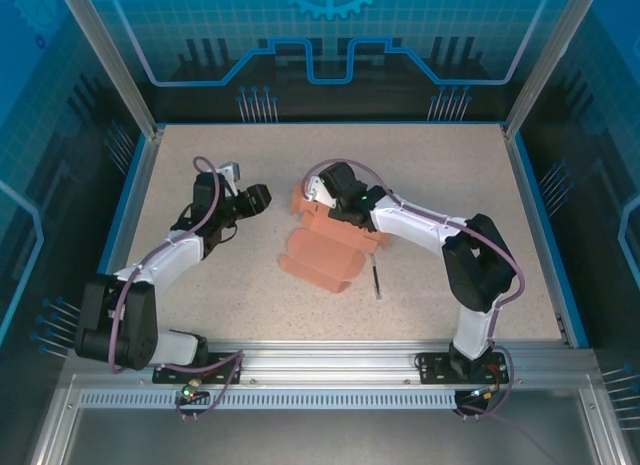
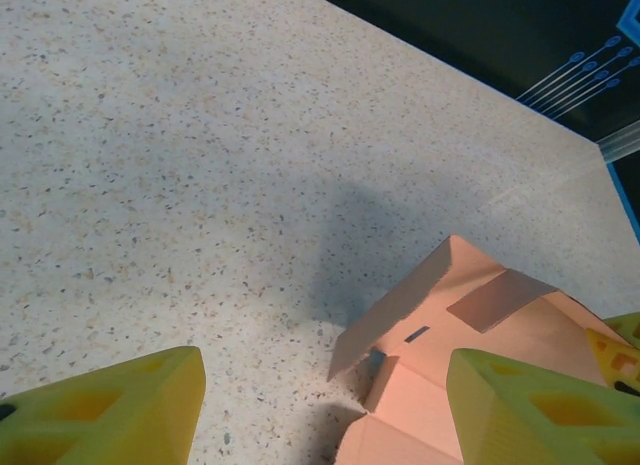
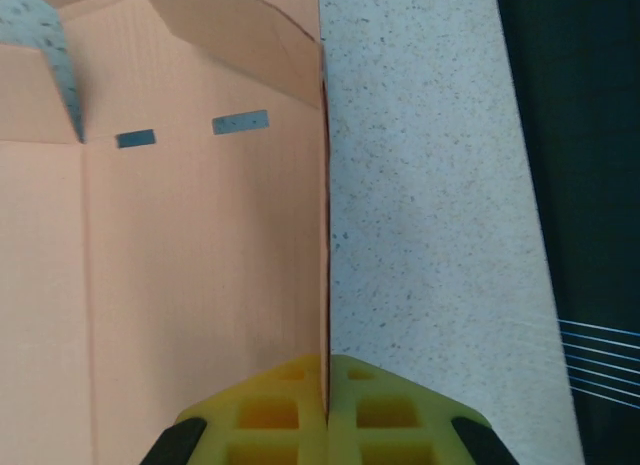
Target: Fold the paper box
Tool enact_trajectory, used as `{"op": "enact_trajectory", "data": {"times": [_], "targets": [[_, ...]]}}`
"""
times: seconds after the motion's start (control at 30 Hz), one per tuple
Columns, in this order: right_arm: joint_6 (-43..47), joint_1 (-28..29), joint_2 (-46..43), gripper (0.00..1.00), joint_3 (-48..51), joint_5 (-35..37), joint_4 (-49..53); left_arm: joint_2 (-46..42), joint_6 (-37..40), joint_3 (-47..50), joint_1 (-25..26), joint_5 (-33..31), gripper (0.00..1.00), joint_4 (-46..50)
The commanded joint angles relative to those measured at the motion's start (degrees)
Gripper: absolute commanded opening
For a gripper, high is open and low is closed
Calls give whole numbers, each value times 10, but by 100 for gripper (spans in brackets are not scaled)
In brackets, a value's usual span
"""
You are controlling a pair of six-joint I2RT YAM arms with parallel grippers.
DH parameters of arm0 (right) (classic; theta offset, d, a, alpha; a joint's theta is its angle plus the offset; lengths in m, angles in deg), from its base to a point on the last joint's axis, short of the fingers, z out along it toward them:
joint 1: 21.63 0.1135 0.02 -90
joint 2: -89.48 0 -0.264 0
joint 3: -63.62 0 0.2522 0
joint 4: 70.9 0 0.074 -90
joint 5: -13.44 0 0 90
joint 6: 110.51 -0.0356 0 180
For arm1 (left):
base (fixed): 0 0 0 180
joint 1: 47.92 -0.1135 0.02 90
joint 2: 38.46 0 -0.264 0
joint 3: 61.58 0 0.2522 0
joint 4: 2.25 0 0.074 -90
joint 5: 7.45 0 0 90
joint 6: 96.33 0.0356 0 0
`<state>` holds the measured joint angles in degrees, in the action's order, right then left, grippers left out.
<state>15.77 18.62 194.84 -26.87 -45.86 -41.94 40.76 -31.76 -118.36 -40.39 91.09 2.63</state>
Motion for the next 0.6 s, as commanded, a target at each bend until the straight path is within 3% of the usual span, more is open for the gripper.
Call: {"op": "enact_trajectory", "data": {"times": [0.0, 0.57], "targets": [[78, 15, 6, 0, 28, 56, -111, 37, 4, -25, -8, -13, 66, 23], [173, 45, -10, 0, 113, 111, -276, 109, 9, -78, -10, -11, 65, 20]]}}
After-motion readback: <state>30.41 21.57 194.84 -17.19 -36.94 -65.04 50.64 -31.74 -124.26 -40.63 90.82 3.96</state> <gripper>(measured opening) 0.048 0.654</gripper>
